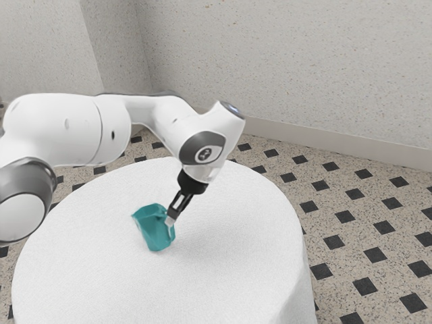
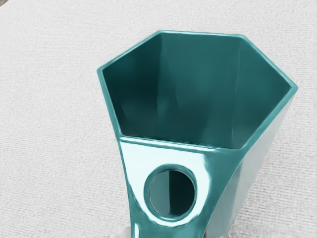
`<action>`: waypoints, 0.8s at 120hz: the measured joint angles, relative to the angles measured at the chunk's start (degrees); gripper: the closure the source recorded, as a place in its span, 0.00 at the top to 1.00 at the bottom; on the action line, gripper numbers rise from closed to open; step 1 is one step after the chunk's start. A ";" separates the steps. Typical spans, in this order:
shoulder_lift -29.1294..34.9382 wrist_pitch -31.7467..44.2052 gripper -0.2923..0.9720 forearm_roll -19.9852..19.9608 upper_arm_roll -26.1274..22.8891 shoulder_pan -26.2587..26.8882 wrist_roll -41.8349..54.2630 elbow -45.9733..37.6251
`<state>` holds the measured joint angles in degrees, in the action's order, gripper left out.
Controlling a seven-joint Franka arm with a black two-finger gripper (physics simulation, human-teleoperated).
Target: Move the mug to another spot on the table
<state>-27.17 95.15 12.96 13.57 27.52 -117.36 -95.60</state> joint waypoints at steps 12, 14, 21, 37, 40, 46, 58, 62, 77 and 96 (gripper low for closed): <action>-0.06 0.80 0.20 -0.60 -0.02 0.08 -0.04 -0.25; -0.07 0.96 0.20 -0.71 -0.02 0.08 -0.05 -0.29; -0.10 1.58 0.23 -0.97 -0.02 0.27 -0.07 -0.35; -0.63 3.68 0.38 -1.32 -0.04 0.65 -0.13 -0.34; -0.66 4.06 0.41 -1.39 -0.04 0.67 -0.15 -0.36; -0.53 4.69 0.47 -1.68 -0.04 0.70 -0.18 -0.49; 1.45 5.57 0.57 -2.79 0.03 0.81 -0.25 -2.32; 2.56 5.79 0.60 -3.38 0.04 0.84 -0.27 -3.24; 5.66 6.36 0.66 -5.47 0.05 0.88 -0.32 -5.02; 8.82 7.06 0.71 -6.69 -0.04 0.93 -0.28 -5.74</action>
<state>-18.36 102.21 6.27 13.53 28.44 -117.64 -101.35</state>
